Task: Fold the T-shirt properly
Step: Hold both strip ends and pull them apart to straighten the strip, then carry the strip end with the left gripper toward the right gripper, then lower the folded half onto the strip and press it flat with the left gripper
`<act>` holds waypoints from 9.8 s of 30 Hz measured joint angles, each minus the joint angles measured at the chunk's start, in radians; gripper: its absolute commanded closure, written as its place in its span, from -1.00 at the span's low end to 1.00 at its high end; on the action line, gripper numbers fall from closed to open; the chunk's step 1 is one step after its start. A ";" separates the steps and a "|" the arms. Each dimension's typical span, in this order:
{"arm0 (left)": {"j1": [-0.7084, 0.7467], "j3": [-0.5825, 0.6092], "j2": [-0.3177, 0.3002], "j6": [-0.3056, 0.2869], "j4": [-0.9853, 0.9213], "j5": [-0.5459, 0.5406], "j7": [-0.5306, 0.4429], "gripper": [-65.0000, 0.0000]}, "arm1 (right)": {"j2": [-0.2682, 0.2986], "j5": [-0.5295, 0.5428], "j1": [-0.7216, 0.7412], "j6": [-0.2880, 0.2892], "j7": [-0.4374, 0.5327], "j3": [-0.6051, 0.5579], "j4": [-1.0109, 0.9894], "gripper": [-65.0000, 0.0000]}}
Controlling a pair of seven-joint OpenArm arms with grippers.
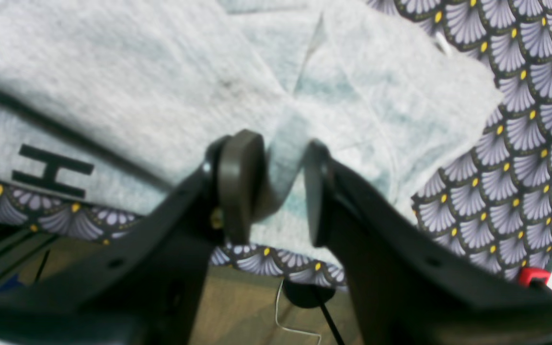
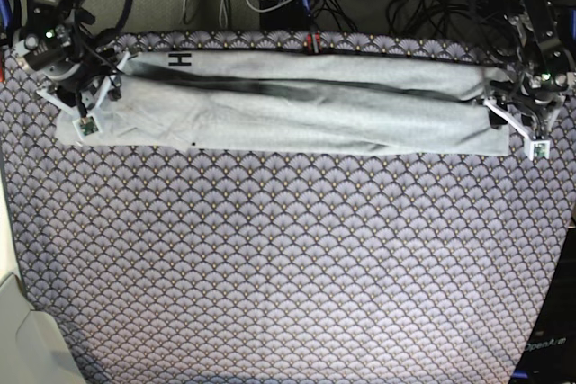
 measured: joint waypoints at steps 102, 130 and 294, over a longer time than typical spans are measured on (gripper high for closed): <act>-0.022 0.034 -0.034 -0.153 0.001 -0.114 0.163 -0.68 | 0.069 -0.004 0.156 0.000 0.011 0.075 -0.269 0.37; -0.036 0.022 -0.051 -0.251 -0.104 -0.193 0.110 -0.29 | 0.067 -0.004 0.156 0.000 0.012 0.043 -0.269 0.37; -0.040 0.869 0.386 0.451 0.490 0.017 0.398 -0.99 | 0.069 -0.005 0.152 0.000 0.007 0.023 -0.267 0.37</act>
